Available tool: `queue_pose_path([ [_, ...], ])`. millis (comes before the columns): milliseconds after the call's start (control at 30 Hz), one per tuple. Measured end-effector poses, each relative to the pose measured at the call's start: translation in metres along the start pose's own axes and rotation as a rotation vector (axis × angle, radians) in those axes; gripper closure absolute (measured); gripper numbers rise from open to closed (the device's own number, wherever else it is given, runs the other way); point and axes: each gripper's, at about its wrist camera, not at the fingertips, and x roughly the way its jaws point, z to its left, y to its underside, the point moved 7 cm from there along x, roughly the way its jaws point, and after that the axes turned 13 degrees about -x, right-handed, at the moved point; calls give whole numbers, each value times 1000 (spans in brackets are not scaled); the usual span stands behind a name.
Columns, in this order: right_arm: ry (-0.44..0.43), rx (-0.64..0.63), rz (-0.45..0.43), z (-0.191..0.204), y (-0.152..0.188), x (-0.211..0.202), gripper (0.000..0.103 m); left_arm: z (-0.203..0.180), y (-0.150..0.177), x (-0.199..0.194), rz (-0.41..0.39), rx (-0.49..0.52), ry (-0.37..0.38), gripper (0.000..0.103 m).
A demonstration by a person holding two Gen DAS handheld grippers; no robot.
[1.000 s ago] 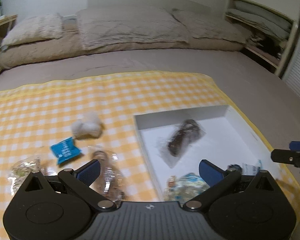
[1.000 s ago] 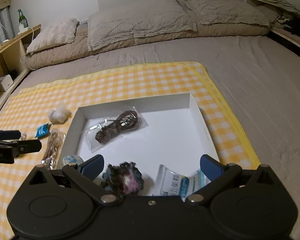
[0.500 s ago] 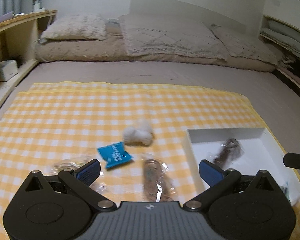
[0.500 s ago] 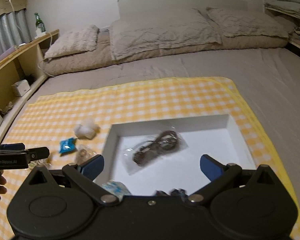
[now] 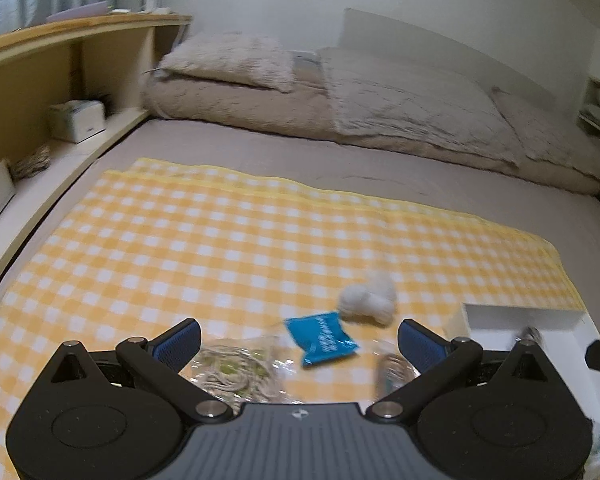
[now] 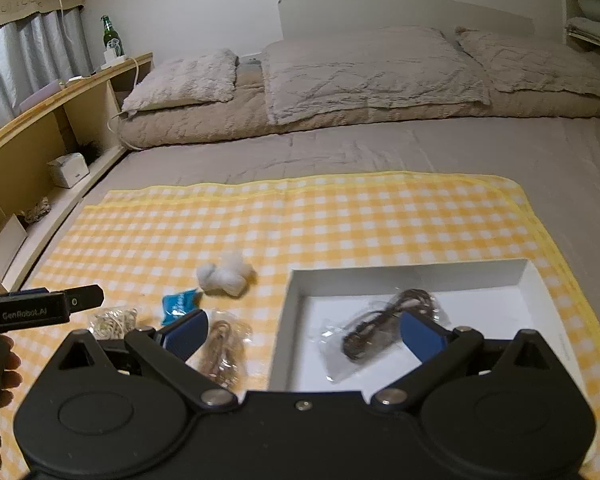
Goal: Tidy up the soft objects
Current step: 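Withdraw both tools from the box back toward the remaining items, then grasp the bagged white coiled cord with left tool while right tool grasps the bagged brown cord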
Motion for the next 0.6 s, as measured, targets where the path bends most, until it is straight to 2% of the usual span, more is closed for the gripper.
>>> queue_pose_path([
  [300, -56, 23, 17, 35, -12, 27, 0, 27, 6, 30, 56, 38, -78, 0],
  [600, -89, 74, 59, 51, -17, 56, 0, 40, 26, 79, 178, -40, -180, 0],
])
